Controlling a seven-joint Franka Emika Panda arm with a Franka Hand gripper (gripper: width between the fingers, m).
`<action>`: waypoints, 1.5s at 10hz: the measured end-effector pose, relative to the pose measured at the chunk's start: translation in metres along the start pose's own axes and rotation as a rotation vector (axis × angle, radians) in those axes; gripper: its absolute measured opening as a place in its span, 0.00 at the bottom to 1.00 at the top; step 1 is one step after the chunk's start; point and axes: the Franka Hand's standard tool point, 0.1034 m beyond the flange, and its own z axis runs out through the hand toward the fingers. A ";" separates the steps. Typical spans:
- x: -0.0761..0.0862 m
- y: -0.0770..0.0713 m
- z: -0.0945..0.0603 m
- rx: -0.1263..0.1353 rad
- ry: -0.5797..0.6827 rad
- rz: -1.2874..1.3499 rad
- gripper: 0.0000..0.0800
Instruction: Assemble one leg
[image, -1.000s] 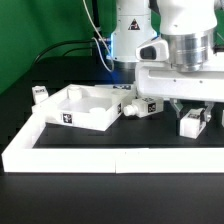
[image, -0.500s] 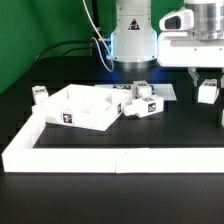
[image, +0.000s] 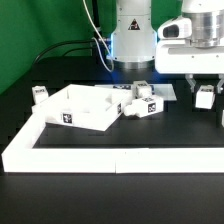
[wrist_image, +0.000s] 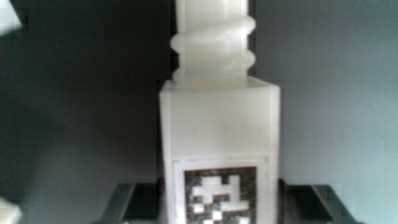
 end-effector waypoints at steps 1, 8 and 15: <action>-0.018 -0.001 0.010 -0.005 0.007 -0.028 0.35; -0.016 -0.005 0.001 0.003 0.028 -0.105 0.60; 0.047 0.038 -0.042 0.017 0.043 -0.167 0.81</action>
Offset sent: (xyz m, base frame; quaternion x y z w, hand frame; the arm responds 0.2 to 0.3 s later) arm -0.0003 0.0050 -0.0104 0.0117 0.0307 -0.0413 0.9986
